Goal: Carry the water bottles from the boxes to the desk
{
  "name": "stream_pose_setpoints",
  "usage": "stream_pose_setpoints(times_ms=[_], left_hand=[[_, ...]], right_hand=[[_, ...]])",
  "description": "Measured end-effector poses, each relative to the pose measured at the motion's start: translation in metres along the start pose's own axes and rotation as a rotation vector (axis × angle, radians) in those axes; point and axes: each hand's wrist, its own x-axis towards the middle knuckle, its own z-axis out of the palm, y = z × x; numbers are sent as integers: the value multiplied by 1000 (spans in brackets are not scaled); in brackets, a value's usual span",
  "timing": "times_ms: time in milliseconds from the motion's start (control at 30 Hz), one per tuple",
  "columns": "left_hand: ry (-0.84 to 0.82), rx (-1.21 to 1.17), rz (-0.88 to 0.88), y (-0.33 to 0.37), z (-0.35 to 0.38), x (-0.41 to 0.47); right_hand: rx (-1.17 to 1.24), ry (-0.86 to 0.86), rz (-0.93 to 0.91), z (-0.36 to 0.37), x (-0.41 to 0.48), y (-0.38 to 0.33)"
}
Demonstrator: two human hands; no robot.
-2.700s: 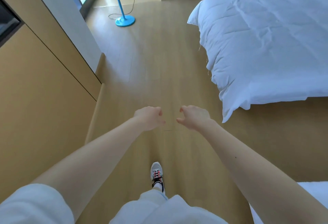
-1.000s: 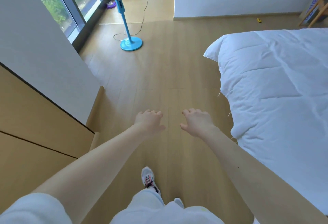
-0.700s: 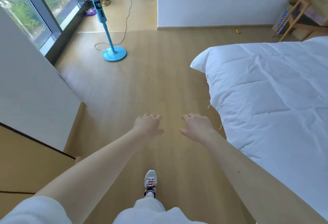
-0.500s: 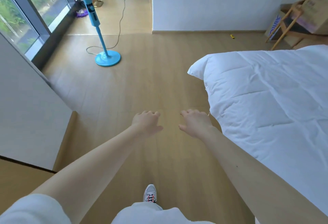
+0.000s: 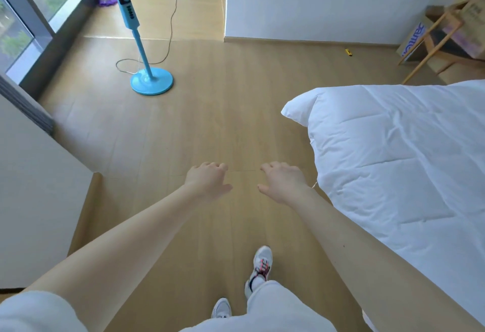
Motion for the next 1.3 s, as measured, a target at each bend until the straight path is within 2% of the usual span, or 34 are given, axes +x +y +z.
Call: stream_pose_setpoints(times_ms=[233,600,867,1133,1300], left_hand=[[11,-8,-16,-9,-34,81],[-55,39,-67,12,-121,254],[-103,54,-56,12,-156,344],[-88,65,42,-7,-195,440],[-53,75,112,-27,-238,510]], right_hand=[[5,-4,-42,-29,90,23],[108,-2,-78,-102,254,104],[133,-12,-64,-135,334,145],[135,-40,7,-164,411,165],[113,-22,70,-206,471,174]])
